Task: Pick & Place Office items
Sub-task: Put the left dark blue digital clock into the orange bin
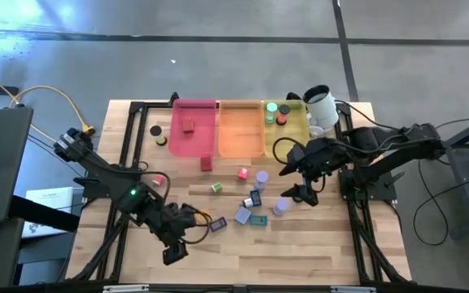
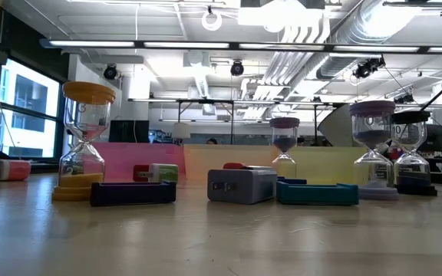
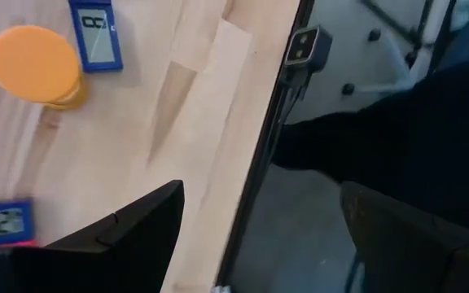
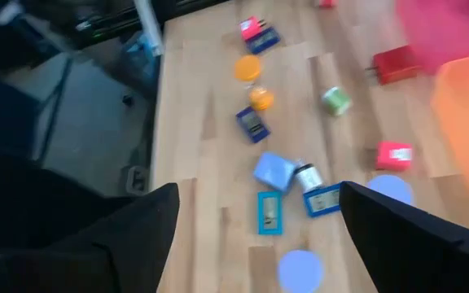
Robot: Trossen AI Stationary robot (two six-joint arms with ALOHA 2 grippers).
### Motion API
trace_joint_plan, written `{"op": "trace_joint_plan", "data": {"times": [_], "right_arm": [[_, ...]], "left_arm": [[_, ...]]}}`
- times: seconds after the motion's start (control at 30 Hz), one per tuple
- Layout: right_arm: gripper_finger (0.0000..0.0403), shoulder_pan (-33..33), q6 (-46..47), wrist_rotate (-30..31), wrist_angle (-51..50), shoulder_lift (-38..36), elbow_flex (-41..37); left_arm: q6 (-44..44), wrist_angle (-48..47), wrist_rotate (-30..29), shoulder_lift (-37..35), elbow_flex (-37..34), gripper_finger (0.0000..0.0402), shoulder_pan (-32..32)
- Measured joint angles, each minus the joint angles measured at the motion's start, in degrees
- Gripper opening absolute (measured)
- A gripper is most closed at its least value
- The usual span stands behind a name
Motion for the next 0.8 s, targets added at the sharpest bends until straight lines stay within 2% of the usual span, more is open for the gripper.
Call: {"op": "trace_joint_plan", "data": {"times": [0.13, 0.37, 0.47, 0.53, 0.6, 0.73, 0.8], "right_arm": [[0.0322, -0.04, 0.72, 2.49, -0.01, 0.0, 0.0], [0.0322, -0.02, 0.72, 2.71, -0.01, 0.0, 0.0], [0.0321, -0.02, 0.83, 2.69, -0.01, 0.0, 0.0], [0.032, -0.02, 1.27, 2.52, -0.01, 0.0, 0.0], [0.032, -0.02, 1.87, 2.52, -0.01, 0.0, 0.0], [0.032, -0.02, 2.19, 2.49, -0.02, 0.0, 0.0], [0.032, -0.02, 2.2, 2.49, -0.02, 0.0, 0.0]], "left_arm": [[-1.46, 0.43, 0.2, 0.08, 0.0, 0.0322, -0.22], [4.26, -7.33, 0.07, -0.54, 0.0, 0.0317, 0.4], [-2.42, -10.48, 1.21, -0.69, 0.0, 0.0317, 1.19], [-4.51, -11.71, 4.37, -0.83, -0.02, 0.0317, 1.33], [-7.05, -12.3, 4.85, -1.3, 0.0, 0.0316, 1.75], [-12.06, -17.14, -2.27, -2.41, 0.0, 0.0316, 1.9], [-14.35, -23.5, -7.12, -2.91, 0.02, 0.0316, 1.94]]}}
